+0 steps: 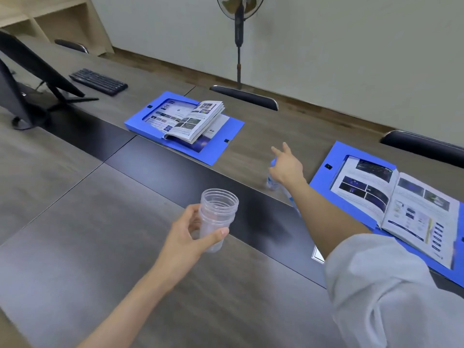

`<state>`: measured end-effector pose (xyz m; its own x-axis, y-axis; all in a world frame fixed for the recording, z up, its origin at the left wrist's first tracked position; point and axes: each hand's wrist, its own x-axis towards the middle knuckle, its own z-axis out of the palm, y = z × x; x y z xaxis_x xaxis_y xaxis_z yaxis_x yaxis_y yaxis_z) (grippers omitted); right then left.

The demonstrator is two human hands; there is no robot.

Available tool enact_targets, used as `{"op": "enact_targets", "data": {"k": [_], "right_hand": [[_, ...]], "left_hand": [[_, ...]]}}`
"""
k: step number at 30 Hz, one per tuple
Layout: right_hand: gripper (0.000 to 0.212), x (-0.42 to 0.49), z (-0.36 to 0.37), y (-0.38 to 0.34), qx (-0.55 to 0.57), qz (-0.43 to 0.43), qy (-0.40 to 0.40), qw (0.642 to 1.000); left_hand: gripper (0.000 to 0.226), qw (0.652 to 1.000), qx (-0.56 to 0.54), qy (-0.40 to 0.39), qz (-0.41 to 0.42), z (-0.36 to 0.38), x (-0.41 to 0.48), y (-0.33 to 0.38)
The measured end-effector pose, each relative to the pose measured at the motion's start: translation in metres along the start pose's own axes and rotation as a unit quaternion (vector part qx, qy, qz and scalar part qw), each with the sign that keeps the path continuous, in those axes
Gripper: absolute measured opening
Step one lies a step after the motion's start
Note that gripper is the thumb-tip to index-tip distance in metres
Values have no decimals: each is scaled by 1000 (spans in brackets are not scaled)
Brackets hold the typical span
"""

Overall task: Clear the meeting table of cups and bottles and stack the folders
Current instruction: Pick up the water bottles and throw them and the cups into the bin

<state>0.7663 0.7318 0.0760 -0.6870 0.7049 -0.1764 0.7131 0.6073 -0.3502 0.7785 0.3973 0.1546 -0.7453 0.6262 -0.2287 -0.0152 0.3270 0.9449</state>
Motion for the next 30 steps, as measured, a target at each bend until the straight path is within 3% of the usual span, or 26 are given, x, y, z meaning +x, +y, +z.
{"op": "enact_targets", "data": {"k": [2,5,7,10,13,17,22,30], "right_hand": [[61,11,8,2,-21,9,3,1000],[28,18,20,3,-32,-10,57,998],[20,15,23,-2,-33,-23,81,996],[25,-1,26,-15,-3,-34,86,996],[30,-25,26,-32,96,-45,83,991],[23,-88,22,-70,202,-89,82,972],[24,-212,18,-148,307,-125,14,943],[28,-423,53,-302,365,-190,-67,909]], "left_hand": [[52,1000,-3,9,-4,0,8,-6],[51,1000,-3,15,-6,1,17,-13],[50,1000,-7,19,-11,0,19,-17],[51,999,-19,26,-17,-5,18,-20],[58,998,-42,48,-22,-11,11,-19],[56,996,-63,65,-17,-35,-17,-15],[66,988,-78,130,-9,-111,-86,-20],[83,974,-48,222,3,-285,-246,-72]]}}
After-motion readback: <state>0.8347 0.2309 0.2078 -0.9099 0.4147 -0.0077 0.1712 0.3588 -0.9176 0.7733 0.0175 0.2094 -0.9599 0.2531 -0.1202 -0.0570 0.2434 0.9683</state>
